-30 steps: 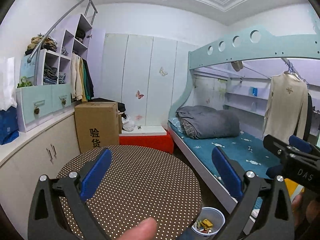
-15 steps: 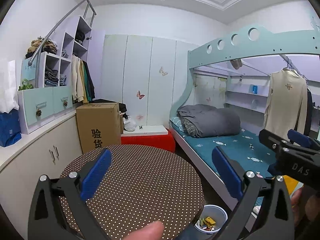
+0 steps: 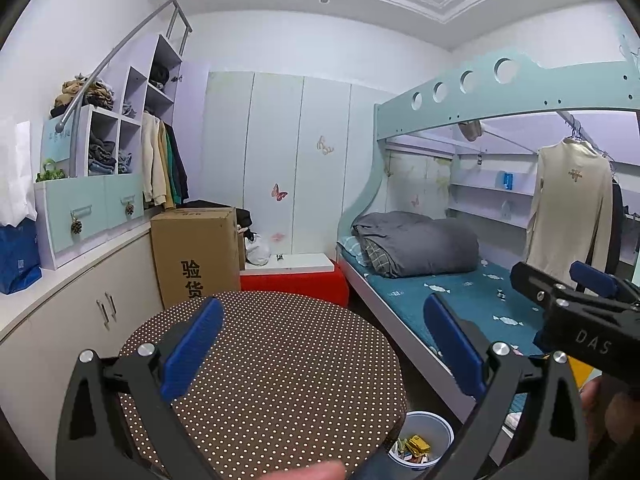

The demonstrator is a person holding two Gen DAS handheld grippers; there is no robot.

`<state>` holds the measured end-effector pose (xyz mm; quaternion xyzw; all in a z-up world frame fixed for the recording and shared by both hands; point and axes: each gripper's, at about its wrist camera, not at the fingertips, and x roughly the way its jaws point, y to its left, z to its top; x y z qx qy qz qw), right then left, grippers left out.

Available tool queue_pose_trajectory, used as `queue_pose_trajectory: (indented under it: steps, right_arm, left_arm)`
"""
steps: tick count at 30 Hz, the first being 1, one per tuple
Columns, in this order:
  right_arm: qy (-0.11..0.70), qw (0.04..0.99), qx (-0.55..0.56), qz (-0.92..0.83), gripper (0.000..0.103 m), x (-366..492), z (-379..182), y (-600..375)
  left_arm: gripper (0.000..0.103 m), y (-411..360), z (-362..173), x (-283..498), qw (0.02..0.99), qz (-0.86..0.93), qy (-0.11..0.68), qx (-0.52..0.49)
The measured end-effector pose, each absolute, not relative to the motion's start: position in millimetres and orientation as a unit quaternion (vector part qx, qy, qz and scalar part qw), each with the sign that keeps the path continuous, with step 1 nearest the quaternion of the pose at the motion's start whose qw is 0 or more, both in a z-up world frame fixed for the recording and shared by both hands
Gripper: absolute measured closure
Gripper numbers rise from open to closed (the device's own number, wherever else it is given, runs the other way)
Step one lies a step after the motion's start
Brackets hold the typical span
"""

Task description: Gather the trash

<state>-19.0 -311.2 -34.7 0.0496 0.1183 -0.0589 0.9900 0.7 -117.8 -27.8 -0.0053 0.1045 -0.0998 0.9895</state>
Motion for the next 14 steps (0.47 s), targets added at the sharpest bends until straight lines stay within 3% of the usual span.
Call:
queue_pose_trajectory:
  steps: [14]
  right_arm:
    - [0.120,0.990,0.047,-0.057,0.006,-18.4,-37.0,-309.0]
  left_arm:
    - [0.004,-110.6,-27.3,6.8,0.989,-0.091,0.114,-0.013]
